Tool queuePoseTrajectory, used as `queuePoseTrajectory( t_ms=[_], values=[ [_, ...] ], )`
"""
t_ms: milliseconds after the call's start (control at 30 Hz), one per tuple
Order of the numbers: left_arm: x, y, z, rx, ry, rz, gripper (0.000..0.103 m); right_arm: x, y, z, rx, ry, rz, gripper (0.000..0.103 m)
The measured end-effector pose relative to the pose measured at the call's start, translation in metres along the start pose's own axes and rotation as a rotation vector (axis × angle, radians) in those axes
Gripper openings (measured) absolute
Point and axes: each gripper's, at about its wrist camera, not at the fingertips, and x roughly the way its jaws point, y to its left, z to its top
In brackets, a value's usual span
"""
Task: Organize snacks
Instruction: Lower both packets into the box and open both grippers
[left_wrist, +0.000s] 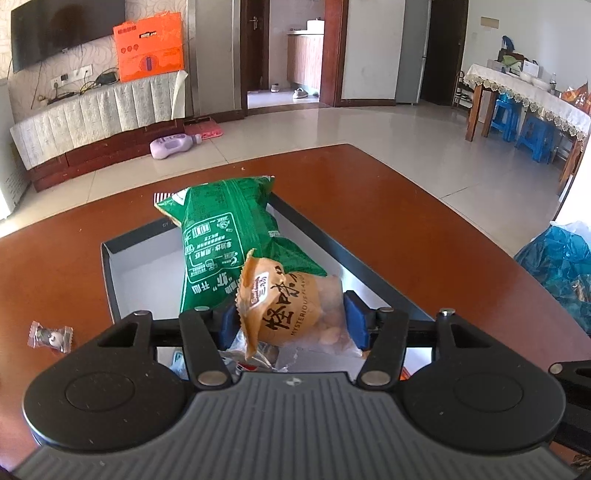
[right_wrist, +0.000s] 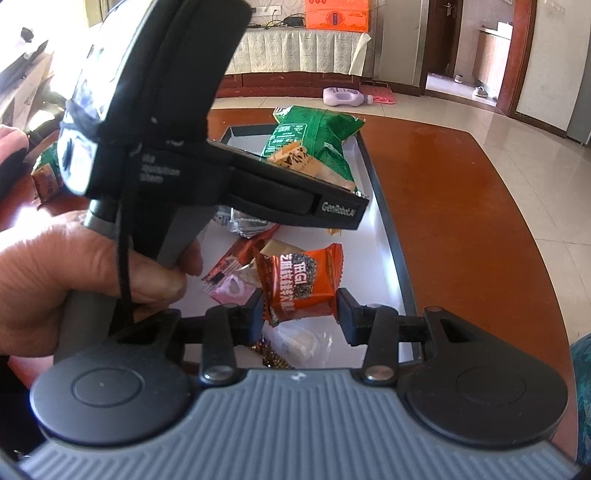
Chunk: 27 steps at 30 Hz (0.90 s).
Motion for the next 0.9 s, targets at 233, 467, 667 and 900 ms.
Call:
queuePoseTrajectory(
  t_ms=[233, 467, 667, 900],
  values=[
    [-0.005, 0.001, 0.0, 0.0, -0.028, 0.029, 0.083, 0.003, 0.004, -0.001, -0.002, 0.013, -0.016, 0.044],
    [-0.019, 0.004, -0.004, -0.02, -0.05, 0.031, 0.084, 0.006, 0.009, -0.001, -0.017, 0.026, -0.04, 0.049],
    [-0.044, 0.009, -0.007, -0.025, -0.089, 0.036, 0.085, 0.001, 0.014, -0.001, -0.019, 0.004, -0.055, 0.054],
    [-0.073, 0.012, -0.005, -0.029, -0.12, 0.038, 0.086, -0.006, 0.015, -0.003, -0.018, -0.021, -0.049, 0.058]
  ],
)
